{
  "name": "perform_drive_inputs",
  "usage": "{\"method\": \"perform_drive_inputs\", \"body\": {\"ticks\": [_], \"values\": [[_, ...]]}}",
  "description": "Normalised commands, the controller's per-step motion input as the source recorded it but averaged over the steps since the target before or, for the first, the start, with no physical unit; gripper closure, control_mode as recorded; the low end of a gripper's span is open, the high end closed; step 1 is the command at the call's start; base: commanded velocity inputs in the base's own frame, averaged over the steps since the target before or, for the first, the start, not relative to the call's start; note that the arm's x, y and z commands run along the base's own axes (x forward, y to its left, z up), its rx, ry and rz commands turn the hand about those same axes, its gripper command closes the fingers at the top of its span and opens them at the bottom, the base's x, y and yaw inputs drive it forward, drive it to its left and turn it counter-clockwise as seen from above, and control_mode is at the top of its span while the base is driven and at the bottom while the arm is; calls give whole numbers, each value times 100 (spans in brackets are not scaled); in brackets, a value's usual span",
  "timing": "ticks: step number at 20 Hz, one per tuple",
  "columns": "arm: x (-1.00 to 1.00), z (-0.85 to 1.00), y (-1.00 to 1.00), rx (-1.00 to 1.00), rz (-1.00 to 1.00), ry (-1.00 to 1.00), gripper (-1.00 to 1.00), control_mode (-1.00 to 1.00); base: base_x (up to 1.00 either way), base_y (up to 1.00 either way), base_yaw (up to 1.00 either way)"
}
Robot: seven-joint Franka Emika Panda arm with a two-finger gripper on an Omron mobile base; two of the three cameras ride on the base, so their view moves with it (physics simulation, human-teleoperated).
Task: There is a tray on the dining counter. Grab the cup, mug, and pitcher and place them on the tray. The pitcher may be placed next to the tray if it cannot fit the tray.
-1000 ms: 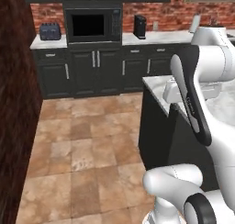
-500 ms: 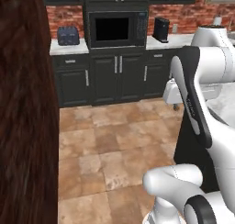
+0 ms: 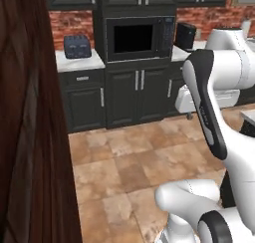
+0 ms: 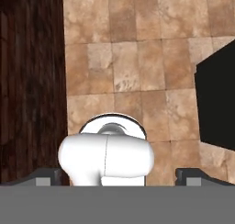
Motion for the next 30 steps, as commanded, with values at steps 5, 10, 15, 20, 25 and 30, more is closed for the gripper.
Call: {"method": "perform_drive_inputs", "body": {"ticks": [5, 10, 15, 20, 25, 30], "values": [[0, 0, 0, 0, 0, 0, -100, 100, 100, 24, -18], [0, 0, 0, 0, 0, 0, -100, 100, 100, 12, -33], [0, 0, 0, 0, 0, 0, -100, 100, 100, 28, -49], [0, 0, 0, 0, 0, 0, -100, 100, 93, 34, -58], [0, 0, 0, 0, 0, 0, -100, 100, 84, 37, -63], [0, 0, 0, 0, 0, 0, -100, 100, 81, 38, -64]]}}
